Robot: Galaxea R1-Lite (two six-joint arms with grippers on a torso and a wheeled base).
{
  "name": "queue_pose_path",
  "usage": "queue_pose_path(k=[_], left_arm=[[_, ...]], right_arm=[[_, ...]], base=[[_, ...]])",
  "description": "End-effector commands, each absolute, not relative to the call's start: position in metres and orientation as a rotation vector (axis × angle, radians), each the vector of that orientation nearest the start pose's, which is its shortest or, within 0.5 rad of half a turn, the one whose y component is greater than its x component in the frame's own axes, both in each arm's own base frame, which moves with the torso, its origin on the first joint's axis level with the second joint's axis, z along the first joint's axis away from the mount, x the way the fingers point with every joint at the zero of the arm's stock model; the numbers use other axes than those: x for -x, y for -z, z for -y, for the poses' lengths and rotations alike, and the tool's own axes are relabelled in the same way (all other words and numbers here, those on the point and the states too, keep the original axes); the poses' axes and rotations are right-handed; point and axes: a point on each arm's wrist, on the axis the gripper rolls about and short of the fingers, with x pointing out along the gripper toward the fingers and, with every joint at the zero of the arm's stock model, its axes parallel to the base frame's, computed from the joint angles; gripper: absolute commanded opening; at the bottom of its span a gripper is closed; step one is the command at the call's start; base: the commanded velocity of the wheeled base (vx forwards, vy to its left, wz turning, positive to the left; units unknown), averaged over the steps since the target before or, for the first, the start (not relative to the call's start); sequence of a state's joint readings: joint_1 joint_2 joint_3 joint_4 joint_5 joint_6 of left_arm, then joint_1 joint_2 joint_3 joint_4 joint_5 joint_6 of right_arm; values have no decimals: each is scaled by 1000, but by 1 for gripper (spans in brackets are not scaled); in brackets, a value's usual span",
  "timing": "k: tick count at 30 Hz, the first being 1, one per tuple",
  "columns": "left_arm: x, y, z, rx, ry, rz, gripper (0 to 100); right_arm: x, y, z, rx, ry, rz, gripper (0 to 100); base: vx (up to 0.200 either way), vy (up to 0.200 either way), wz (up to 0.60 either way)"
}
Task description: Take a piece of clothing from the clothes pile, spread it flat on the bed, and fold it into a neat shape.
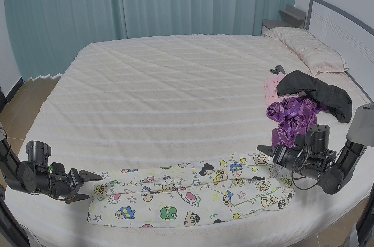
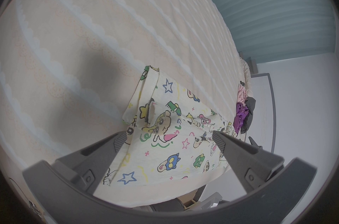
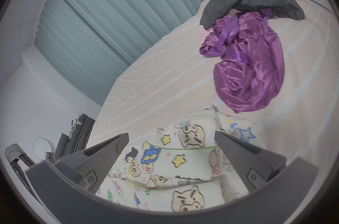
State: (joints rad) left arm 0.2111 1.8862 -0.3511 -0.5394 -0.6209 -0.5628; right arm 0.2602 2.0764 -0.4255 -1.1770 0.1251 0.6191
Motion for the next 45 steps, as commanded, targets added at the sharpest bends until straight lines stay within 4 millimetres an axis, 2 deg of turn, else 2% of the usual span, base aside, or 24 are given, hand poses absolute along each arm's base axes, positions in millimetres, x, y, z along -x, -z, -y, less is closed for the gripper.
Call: queue_pose_path(k=[1, 3, 4, 5, 8, 9, 12, 17, 23, 29, 32, 33, 38, 41, 45], left_arm=[[-225, -29, -35, 925, 110, -1025, 100], [-225, -29, -35, 925, 110, -1025, 100], [-225, -29, -35, 925, 110, -1025, 100], [-225, -29, -35, 925, 110, -1025, 100], [-225, -29, -35, 924, 111, -1025, 100], [-225, -29, -35, 924, 111, -1025, 100], [-225, -29, -35, 923, 112, -1024, 100], [-225, -29, -35, 924, 111, -1025, 100], [-225, -29, -35, 924, 111, -1025, 100], [-227, -30, -35, 921, 112, -1017, 100], [-229, -32, -36, 918, 108, -1007, 100], [-233, -36, -37, 917, 107, -986, 100], [-243, -44, -36, 957, 70, -956, 100], [-261, -50, -22, 989, -35, -929, 100], [-269, -54, -9, 992, -42, -923, 100]], right_arm=[[-306, -55, -112, -545, -278, -554, 100], [-306, -55, -112, -545, -278, -554, 100], [-312, -53, -123, -532, -291, -594, 100], [-313, -50, -126, -530, -290, -608, 100], [-317, -38, -129, -525, -282, -642, 100], [-318, -25, -129, -524, -269, -675, 100], [-322, -2, -127, -519, -236, -727, 100], [-333, 10, -109, -536, -177, -719, 100], [-335, -1, -108, -542, -182, -686, 100], [-327, -33, -116, -543, -222, -606, 100], [-323, -39, -115, -542, -215, -595, 100], [-316, -43, -112, -540, -209, -594, 100], [-302, -39, -107, -532, -190, -623, 100], [-298, -33, -104, -560, -141, -614, 100], [-299, -29, -104, -601, -106, -614, 100]], base=[[0, 0, 0], [0, 0, 0], [0, 0, 0], [0, 0, 0], [0, 0, 0], [0, 0, 0], [0, 0, 0], [0, 0, 0], [0, 0, 0], [0, 0, 0], [0, 0, 0], [0, 0, 0], [0, 0, 0], [0, 0, 0], [0, 0, 0]])
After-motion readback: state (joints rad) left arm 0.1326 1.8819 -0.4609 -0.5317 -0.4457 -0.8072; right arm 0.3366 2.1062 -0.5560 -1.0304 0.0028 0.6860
